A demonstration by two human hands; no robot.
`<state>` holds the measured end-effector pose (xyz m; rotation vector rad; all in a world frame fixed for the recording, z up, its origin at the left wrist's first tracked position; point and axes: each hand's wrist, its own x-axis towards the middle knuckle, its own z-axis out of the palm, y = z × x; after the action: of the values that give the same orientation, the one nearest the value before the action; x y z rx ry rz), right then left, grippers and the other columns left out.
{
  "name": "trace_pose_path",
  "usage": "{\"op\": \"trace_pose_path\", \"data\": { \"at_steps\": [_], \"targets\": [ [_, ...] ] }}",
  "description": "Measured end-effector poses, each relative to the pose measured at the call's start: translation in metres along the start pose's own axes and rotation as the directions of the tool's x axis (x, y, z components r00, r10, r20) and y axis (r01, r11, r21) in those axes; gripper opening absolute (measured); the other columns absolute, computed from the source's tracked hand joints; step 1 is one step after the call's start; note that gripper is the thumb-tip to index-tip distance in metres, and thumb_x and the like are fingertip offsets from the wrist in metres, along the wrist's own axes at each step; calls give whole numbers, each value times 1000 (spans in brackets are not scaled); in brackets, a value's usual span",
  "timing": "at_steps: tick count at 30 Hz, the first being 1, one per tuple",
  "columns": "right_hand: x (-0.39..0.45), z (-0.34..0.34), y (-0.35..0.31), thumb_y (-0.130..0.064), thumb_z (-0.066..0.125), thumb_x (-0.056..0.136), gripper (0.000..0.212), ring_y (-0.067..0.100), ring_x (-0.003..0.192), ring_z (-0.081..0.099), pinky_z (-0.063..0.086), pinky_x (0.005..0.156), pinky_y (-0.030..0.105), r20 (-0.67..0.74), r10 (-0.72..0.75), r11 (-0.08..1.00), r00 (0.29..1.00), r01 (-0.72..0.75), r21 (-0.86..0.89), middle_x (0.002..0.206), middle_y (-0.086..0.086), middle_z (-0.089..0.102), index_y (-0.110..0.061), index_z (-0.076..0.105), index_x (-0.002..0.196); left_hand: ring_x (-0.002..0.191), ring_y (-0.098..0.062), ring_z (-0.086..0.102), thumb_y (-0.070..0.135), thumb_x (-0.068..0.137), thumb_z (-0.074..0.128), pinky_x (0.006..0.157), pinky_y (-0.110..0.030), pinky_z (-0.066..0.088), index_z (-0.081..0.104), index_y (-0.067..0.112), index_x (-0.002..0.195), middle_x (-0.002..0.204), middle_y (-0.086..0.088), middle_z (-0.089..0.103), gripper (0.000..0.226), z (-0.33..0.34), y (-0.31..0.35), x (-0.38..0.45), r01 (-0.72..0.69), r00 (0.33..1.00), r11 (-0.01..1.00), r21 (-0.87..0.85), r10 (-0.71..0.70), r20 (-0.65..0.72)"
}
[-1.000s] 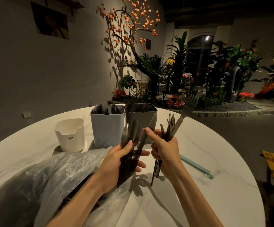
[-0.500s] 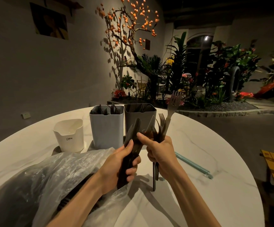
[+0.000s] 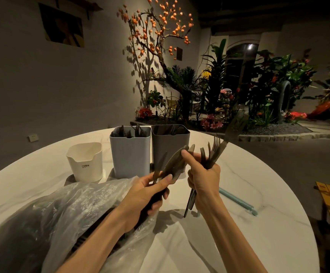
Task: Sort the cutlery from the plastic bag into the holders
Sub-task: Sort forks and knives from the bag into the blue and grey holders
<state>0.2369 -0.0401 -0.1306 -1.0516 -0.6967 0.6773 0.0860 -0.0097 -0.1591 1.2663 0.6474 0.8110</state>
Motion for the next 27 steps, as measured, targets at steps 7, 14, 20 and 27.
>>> {"op": "trace_pose_path", "data": {
  "at_steps": [7, 14, 20, 27],
  "targets": [
    [5, -3, -1, -23, 77, 88, 12, 10, 60, 45, 39, 54, 24, -138, -24, 995, 990, 37, 92, 61, -4, 51, -15, 75, 96, 48, -12, 34, 41, 87, 70, 42, -20, 29, 74, 8, 102, 74, -8, 58, 36, -5, -2, 4, 42, 998, 998, 35, -43, 37],
    [6, -7, -6, -24, 77, 87, 16, 5, 39, 33, 32, 39, 18, -84, -17, 991, 996, 28, 134, 47, -7, 39, -13, 73, 98, 48, -14, 26, 36, 82, 78, 39, -21, 25, 60, 1, 93, 66, -5, 49, 41, -7, -1, 4, 24, 999, 999, 26, -22, -47],
    [12, -13, -6, -22, 72, 92, 20, 7, 47, 38, 34, 39, 17, -80, 64, 998, 995, -65, -6, 66, 3, 54, -3, 66, 93, 41, -12, 30, 34, 85, 77, 37, -20, 25, 61, 10, 71, 61, -6, 48, 32, -12, 3, 4, -122, 973, 989, -85, 102, -208],
    [11, -15, -3, -21, 66, 97, 36, 4, 36, 31, 30, 36, 16, 51, 169, 986, 984, -167, -28, 56, -4, 67, 12, 64, 110, 39, -6, 22, 28, 83, 73, 40, -21, 12, 57, 18, 66, 55, 0, 39, 25, -18, 15, 0, -218, 964, 915, -339, 147, -223]
  ]
}}
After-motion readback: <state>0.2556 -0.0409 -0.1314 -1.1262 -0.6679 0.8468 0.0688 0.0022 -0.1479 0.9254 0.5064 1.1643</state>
